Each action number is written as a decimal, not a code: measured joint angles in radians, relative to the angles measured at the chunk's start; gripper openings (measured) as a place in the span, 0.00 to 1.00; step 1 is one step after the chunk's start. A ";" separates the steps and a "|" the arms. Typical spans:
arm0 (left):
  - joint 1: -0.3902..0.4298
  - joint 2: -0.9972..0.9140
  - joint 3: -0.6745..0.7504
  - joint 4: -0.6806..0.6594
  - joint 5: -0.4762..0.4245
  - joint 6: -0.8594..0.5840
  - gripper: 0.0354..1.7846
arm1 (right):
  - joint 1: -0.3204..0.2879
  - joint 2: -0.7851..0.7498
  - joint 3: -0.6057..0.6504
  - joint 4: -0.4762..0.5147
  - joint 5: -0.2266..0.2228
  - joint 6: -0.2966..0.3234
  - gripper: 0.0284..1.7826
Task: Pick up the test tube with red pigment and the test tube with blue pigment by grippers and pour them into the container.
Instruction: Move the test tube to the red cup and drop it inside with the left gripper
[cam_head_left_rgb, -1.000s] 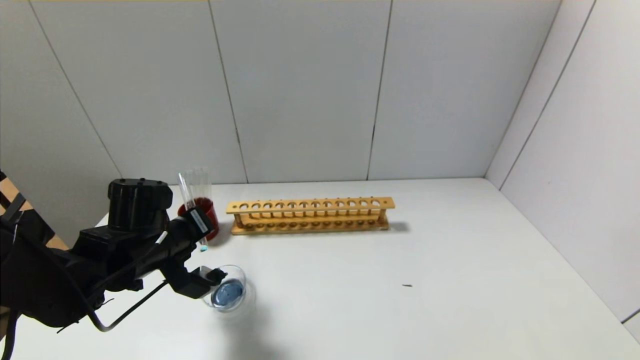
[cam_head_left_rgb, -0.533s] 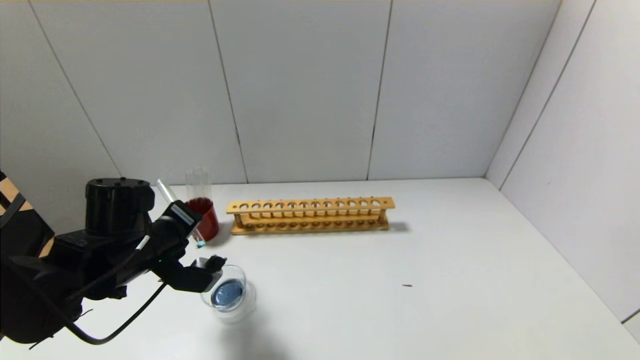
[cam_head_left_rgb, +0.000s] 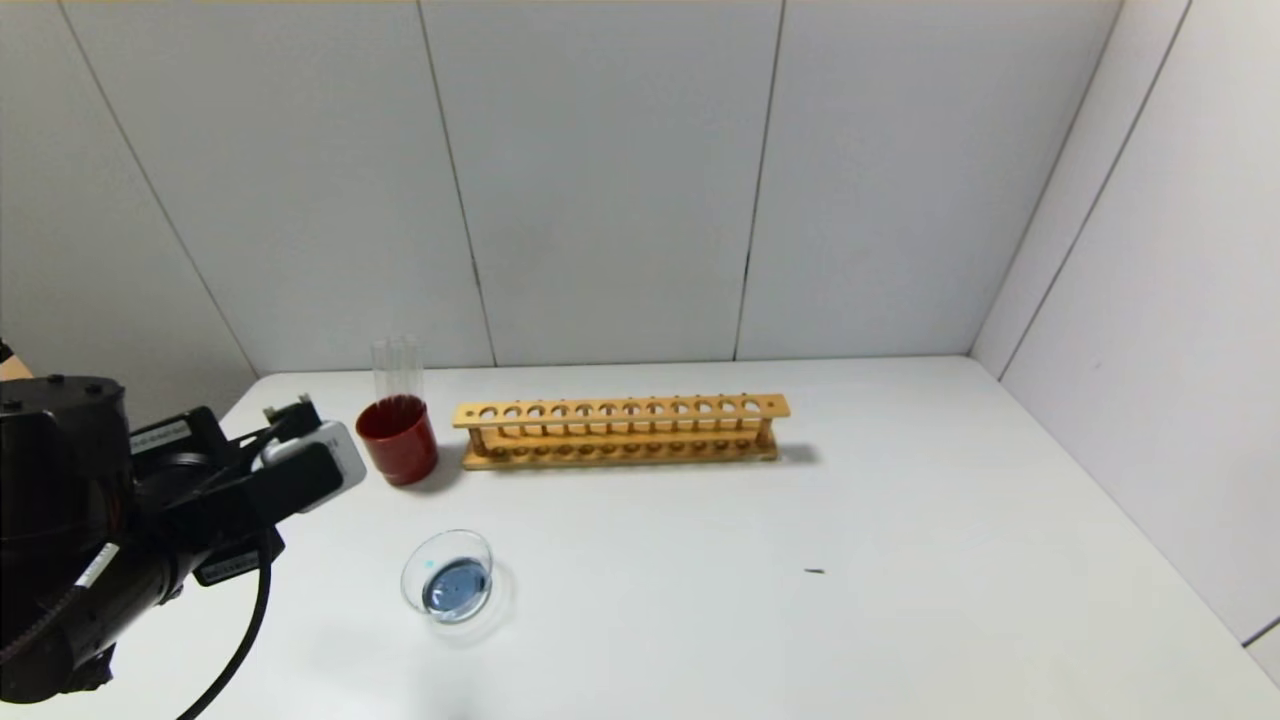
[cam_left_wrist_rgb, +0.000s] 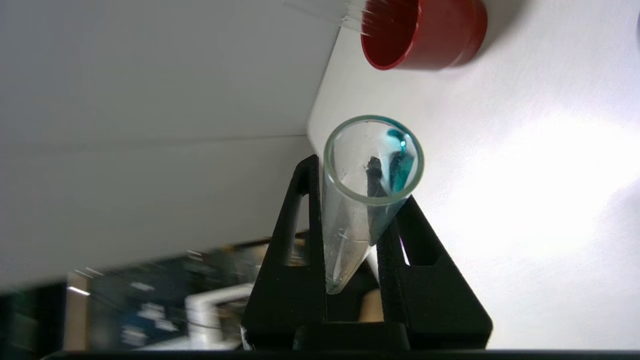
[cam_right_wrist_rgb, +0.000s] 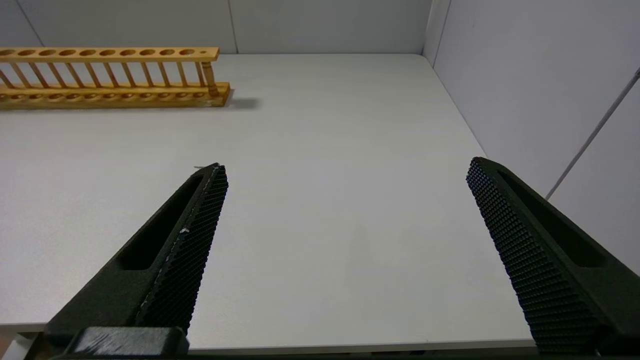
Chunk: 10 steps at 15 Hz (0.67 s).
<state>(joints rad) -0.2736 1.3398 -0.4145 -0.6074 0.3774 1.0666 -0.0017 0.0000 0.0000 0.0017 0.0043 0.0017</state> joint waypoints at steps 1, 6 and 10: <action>0.000 -0.010 -0.013 0.006 0.000 -0.135 0.17 | 0.000 0.000 0.000 0.000 0.000 0.000 0.98; 0.017 0.039 -0.192 0.014 -0.086 -0.730 0.17 | 0.000 0.000 0.000 0.000 0.000 0.000 0.98; 0.098 0.170 -0.337 0.005 -0.279 -0.938 0.17 | 0.000 0.000 0.000 0.000 0.000 0.000 0.98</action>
<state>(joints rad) -0.1755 1.5100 -0.7513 -0.6028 0.0981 0.1287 -0.0017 0.0000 0.0000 0.0017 0.0038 0.0017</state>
